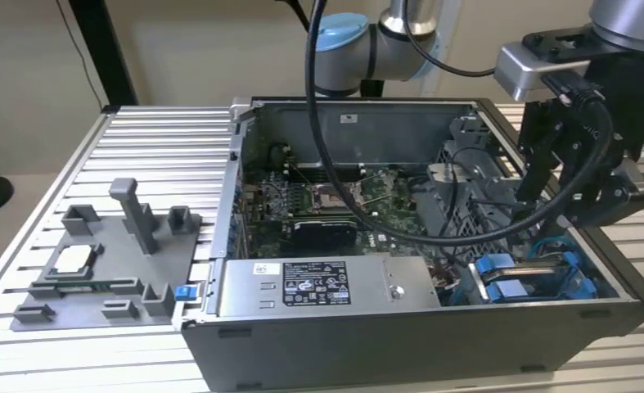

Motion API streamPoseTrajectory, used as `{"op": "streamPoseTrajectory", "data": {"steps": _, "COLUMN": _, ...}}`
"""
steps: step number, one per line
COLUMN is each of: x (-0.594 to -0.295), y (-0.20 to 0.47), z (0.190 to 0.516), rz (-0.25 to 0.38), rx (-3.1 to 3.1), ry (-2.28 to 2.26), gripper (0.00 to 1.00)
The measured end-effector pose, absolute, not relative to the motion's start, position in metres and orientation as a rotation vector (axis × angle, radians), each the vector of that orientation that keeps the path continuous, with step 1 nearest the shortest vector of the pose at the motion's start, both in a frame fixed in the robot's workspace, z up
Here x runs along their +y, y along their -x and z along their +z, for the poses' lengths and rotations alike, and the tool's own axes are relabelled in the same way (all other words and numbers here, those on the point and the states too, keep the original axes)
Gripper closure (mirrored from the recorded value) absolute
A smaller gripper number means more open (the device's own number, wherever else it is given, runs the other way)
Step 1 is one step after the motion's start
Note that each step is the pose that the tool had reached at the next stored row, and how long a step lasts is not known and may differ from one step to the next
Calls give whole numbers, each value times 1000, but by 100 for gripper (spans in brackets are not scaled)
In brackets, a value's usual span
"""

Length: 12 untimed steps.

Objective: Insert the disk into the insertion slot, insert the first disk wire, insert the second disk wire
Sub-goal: 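Insert the first disk wire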

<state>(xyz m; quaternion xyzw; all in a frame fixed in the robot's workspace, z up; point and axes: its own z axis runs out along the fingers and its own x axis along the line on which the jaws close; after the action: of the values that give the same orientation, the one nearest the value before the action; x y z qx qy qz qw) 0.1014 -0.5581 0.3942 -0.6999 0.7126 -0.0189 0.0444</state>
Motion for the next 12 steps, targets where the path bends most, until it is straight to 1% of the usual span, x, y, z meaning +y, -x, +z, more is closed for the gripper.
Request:
{"op": "streamPoseTrajectory", "data": {"steps": 4, "x": -552, "y": -99, "z": 390, "rz": -74, "rx": 2169, "ry": 2132, "gripper": 0}}
{"op": "streamPoseTrajectory", "data": {"steps": 5, "x": -549, "y": -99, "z": 390, "rz": -78, "rx": 2165, "ry": 2131, "gripper": 100}}
{"op": "streamPoseTrajectory", "data": {"steps": 12, "x": -540, "y": -99, "z": 384, "rz": -94, "rx": 2140, "ry": 2135, "gripper": 100}}
